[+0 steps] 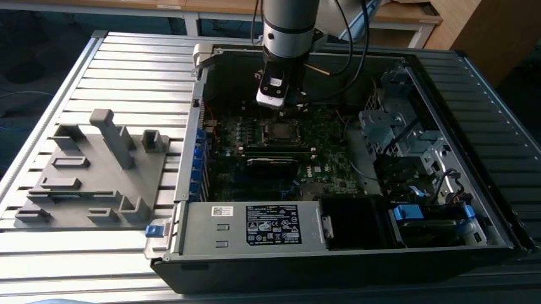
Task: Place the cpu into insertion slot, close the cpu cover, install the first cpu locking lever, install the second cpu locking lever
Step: 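Close the cpu cover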
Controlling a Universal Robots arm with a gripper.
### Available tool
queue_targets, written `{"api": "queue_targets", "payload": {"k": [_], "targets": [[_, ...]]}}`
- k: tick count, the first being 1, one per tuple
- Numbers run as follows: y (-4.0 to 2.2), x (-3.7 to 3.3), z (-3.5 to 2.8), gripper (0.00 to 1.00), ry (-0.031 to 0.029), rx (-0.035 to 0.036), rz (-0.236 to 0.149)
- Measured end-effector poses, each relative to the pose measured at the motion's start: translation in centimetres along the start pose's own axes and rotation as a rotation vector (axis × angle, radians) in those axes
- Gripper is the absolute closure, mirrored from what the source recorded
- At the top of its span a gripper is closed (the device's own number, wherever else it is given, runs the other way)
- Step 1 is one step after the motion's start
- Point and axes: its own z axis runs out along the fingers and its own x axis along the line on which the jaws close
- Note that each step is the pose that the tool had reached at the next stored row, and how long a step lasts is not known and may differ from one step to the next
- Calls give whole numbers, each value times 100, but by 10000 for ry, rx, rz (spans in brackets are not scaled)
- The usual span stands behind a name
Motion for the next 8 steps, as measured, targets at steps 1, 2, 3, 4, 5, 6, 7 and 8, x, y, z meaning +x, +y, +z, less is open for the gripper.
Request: {"api": "queue_targets", "payload": {"k": [1,2,3,4,5,6,7,8], "targets": [[0,0,0,89,0,0,-1],[0,0,0,89,0,0,-2],[0,0,0,89,0,0,-2],[0,0,0,89,0,0,-3],[0,0,0,89,0,0,-4],[0,0,0,89,0,0,-5],[0,0,0,89,0,0,-5],[0,0,0,89,0,0,-6]]}}
